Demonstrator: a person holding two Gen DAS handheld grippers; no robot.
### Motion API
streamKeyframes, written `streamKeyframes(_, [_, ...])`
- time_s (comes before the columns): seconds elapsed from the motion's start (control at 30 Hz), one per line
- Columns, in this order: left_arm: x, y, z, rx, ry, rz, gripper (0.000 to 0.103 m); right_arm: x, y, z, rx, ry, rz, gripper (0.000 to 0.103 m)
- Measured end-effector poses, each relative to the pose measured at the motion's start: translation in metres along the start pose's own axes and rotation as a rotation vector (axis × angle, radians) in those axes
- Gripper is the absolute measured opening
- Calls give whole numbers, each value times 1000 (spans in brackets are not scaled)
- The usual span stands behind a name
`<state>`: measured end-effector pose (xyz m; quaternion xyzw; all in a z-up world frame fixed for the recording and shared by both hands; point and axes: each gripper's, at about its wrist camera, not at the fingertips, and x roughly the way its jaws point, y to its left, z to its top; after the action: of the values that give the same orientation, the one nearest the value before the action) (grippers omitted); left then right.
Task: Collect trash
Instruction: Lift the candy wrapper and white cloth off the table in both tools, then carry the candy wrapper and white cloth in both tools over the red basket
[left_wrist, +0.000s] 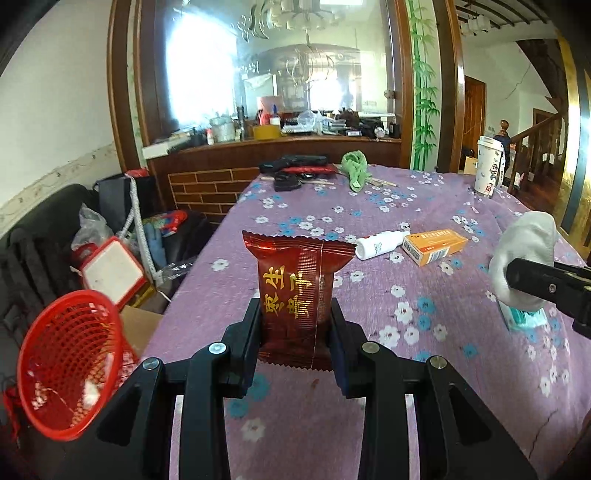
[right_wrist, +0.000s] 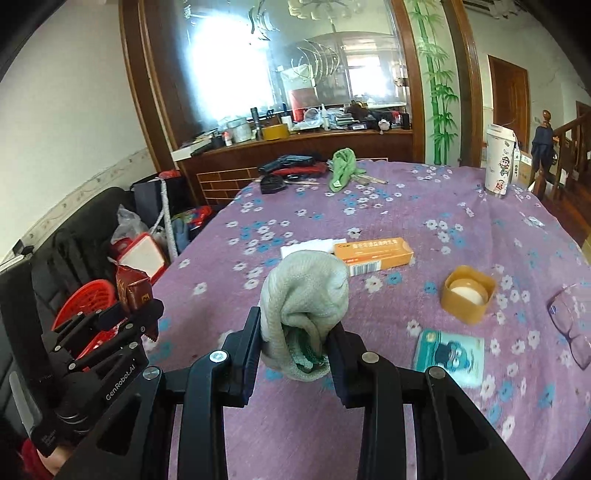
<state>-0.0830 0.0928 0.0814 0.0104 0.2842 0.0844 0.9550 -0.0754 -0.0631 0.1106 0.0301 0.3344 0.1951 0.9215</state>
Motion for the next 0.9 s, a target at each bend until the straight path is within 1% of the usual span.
streamKeyframes(0.23, [-40, 4, -11, 9, -51, 16, 32, -21, 9, -12, -1, 8, 6, 35])
streamKeyframes(0.47, [-63, 8, -18, 5, -76, 16, 32, -43, 23, -18, -27, -6, 11, 35])
streamKeyframes(0.67, [-76, 19, -17, -22, -96, 20, 32, -55, 37, -17, -59, -26, 19, 35])
streamKeyframes(0.9, [-77, 29, -17, -41, -101, 33, 32, -49, 46, -16, -78, -8, 30, 35])
